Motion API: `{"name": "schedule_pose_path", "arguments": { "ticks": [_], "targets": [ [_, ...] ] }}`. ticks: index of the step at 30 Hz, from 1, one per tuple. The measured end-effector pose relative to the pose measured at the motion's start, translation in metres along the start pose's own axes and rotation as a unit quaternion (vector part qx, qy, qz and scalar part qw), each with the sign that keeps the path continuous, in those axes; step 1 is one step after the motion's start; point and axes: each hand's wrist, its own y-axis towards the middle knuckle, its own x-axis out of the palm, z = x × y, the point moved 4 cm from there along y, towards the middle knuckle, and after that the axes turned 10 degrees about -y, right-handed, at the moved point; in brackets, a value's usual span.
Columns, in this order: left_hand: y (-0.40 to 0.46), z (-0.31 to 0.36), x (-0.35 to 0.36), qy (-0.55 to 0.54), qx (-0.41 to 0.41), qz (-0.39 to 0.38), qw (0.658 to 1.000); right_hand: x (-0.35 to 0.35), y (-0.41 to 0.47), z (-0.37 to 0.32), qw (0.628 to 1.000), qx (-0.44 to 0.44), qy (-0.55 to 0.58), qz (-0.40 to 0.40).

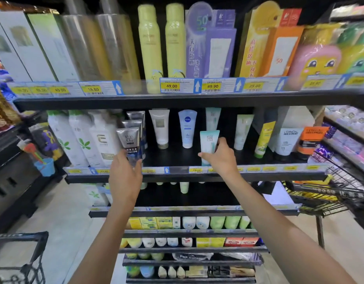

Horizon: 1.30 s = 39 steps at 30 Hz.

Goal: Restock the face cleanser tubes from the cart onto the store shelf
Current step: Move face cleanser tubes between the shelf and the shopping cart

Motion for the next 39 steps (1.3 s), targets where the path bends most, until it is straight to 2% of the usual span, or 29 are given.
{"name": "schedule_pose_path", "arguments": {
  "ticks": [3, 7, 10, 12, 17, 26, 39],
  "targets": [
    [-0.013, 0.021, 0.015, 0.018, 0.087, -0.061, 0.994, -0.001, 0.002, 0.001, 0.999, 0.004, -0.045, 0.011],
    [-0.018, 0.057, 0.053, 0.039, 0.177, -0.21, 0.961, -0.007, 0.012, 0.007, 0.997, 0.013, -0.07, 0.016],
    [-0.016, 0.07, 0.081, 0.079, 0.185, -0.298, 0.933, -0.013, 0.022, 0.012, 0.997, 0.016, -0.077, 0.022],
    [-0.016, 0.072, 0.093, 0.117, 0.179, -0.33, 0.919, -0.014, 0.029, 0.016, 0.997, 0.018, -0.076, 0.027],
    [-0.015, 0.069, 0.103, 0.192, 0.206, -0.316, 0.906, -0.011, 0.049, 0.022, 0.996, 0.031, -0.076, 0.028],
    [-0.01, 0.061, 0.106, 0.184, 0.198, -0.307, 0.912, 0.003, 0.09, 0.018, 0.996, 0.059, -0.07, 0.018],
    [-0.006, 0.054, 0.111, 0.183, 0.191, -0.302, 0.916, 0.017, 0.103, 0.023, 0.996, 0.069, -0.053, 0.013]
  ]
}}
